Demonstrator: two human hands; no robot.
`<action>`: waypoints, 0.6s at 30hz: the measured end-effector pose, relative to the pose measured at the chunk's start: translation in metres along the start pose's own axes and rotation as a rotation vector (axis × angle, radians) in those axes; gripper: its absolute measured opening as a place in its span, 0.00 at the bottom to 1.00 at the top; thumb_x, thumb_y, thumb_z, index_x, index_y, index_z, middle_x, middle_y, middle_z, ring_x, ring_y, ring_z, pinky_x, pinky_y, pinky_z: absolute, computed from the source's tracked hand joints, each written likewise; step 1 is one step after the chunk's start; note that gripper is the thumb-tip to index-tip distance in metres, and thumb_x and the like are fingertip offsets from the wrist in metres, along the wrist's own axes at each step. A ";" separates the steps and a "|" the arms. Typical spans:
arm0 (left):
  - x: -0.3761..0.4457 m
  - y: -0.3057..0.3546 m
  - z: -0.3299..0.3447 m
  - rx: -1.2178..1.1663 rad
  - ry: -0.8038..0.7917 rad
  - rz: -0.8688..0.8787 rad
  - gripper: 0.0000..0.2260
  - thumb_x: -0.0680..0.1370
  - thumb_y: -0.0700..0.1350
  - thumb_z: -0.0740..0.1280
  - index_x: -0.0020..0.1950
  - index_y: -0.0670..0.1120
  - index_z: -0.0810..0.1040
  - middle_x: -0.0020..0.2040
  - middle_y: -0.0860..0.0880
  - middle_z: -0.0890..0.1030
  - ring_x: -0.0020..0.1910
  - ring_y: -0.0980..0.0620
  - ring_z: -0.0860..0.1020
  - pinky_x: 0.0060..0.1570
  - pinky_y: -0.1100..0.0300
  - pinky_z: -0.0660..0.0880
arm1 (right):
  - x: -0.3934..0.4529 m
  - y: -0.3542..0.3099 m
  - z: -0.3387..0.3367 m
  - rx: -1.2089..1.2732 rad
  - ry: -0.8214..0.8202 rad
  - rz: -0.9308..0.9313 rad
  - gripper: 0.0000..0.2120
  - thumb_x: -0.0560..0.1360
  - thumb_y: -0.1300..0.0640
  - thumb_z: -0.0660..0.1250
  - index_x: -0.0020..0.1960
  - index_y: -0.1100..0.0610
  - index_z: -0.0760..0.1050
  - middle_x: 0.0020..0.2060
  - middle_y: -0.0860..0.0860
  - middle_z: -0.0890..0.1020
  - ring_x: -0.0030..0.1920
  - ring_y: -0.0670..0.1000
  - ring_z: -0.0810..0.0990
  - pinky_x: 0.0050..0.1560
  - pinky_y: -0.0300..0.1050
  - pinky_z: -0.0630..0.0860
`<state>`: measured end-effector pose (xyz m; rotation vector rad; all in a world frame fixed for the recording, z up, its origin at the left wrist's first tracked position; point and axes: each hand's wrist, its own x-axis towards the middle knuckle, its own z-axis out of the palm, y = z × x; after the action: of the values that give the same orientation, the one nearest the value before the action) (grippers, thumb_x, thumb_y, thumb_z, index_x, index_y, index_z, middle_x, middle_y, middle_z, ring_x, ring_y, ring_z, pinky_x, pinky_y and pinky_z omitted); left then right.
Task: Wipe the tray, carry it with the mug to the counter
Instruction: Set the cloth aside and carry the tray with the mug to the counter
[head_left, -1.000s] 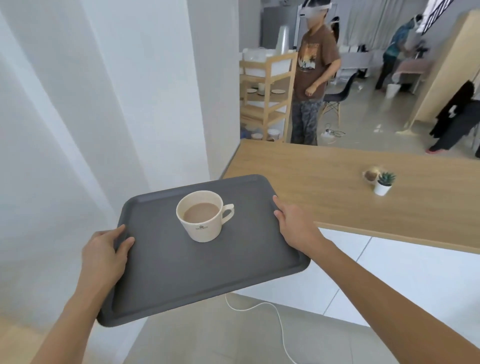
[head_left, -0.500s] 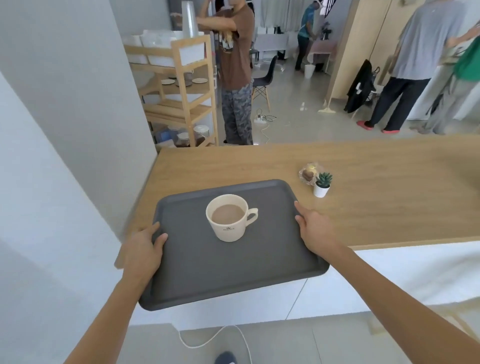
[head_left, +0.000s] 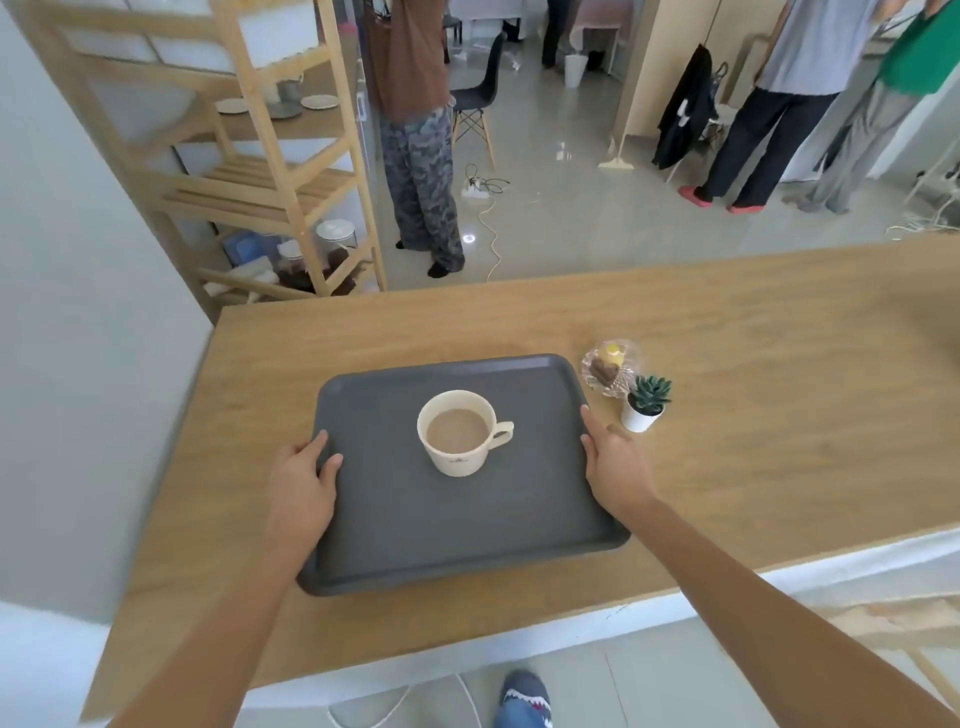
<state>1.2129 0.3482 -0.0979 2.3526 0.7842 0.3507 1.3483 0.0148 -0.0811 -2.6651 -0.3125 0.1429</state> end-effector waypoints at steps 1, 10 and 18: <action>0.007 0.000 0.006 0.009 -0.002 -0.015 0.19 0.79 0.43 0.64 0.69 0.40 0.72 0.58 0.37 0.75 0.56 0.39 0.75 0.60 0.49 0.69 | 0.011 0.003 0.005 -0.006 -0.013 0.003 0.23 0.82 0.56 0.52 0.76 0.53 0.58 0.51 0.63 0.76 0.47 0.64 0.78 0.45 0.52 0.74; 0.063 0.002 0.046 0.034 0.008 -0.095 0.19 0.80 0.45 0.63 0.70 0.42 0.71 0.63 0.40 0.74 0.60 0.41 0.74 0.62 0.51 0.69 | 0.099 0.016 0.033 -0.103 -0.124 -0.014 0.28 0.79 0.63 0.53 0.77 0.51 0.51 0.61 0.63 0.72 0.48 0.63 0.78 0.40 0.48 0.69; 0.101 -0.003 0.067 0.032 0.008 -0.101 0.19 0.79 0.44 0.63 0.70 0.41 0.71 0.64 0.40 0.73 0.59 0.41 0.75 0.62 0.50 0.70 | 0.133 0.007 0.041 -0.233 -0.168 0.011 0.32 0.77 0.66 0.54 0.77 0.51 0.50 0.65 0.62 0.70 0.52 0.63 0.79 0.41 0.50 0.71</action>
<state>1.3194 0.3797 -0.1465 2.3326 0.9147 0.3074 1.4723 0.0584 -0.1274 -2.8918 -0.3888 0.3547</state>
